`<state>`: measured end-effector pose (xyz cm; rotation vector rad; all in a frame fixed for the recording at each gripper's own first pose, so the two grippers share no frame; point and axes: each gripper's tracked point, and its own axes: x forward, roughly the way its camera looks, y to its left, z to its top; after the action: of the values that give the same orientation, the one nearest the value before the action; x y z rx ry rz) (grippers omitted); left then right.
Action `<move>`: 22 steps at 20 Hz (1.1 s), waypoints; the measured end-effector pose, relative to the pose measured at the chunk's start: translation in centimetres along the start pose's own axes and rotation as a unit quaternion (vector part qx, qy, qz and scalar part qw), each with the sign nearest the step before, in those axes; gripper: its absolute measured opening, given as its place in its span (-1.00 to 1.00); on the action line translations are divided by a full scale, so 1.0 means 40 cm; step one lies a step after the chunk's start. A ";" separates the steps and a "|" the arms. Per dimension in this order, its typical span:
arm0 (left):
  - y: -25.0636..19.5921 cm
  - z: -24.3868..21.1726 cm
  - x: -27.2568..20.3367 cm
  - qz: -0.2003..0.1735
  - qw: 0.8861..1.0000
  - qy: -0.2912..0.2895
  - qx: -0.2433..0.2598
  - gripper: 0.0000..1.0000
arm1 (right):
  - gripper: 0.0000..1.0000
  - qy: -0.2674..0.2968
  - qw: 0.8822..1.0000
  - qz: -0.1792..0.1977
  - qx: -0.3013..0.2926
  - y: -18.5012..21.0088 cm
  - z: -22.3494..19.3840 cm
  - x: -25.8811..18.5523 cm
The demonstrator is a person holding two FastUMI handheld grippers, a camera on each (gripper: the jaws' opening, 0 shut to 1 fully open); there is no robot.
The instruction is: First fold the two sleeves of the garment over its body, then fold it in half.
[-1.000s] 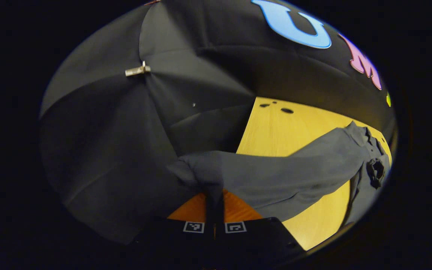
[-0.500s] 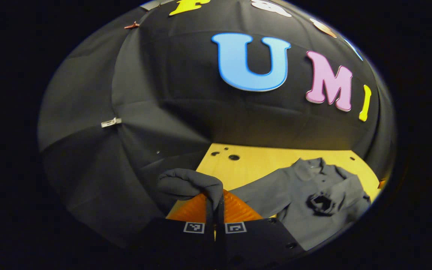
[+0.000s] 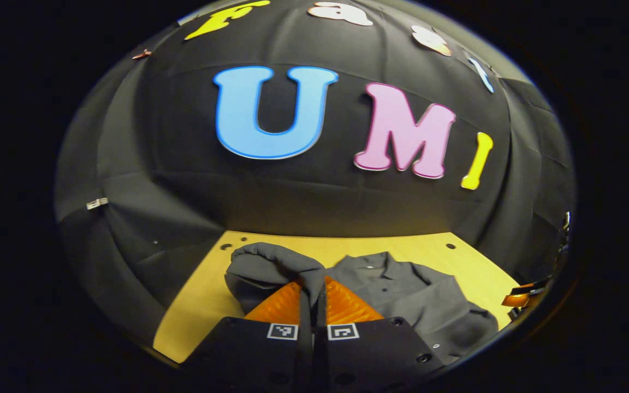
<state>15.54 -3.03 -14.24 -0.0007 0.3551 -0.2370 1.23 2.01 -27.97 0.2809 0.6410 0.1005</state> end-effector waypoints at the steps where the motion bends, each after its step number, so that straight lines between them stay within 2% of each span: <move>1: -0.049 -0.013 0.014 -0.013 1.000 0.006 0.004 -0.89 | 0.78 0.000 1.000 -0.004 0.002 -0.019 -0.001 -0.003; 4: -0.172 -0.069 0.050 -0.044 0.999 0.026 0.014 -0.89 | 0.78 0.001 1.000 -0.013 0.008 -0.073 -0.002 -0.013; 9: -0.307 -0.162 0.115 -0.066 0.995 0.061 0.036 -0.89 | 0.78 0.005 1.000 -0.023 0.015 -0.146 -0.013 -0.026; 22: -0.457 -0.422 0.247 -0.080 0.981 0.157 0.076 -0.89 | 0.80 0.029 0.999 -0.035 0.021 -0.254 -0.050 -0.038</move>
<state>14.52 -22.37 -32.69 0.1600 0.6529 -0.4259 -1.12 -7.53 -31.55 0.2972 0.7105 0.0278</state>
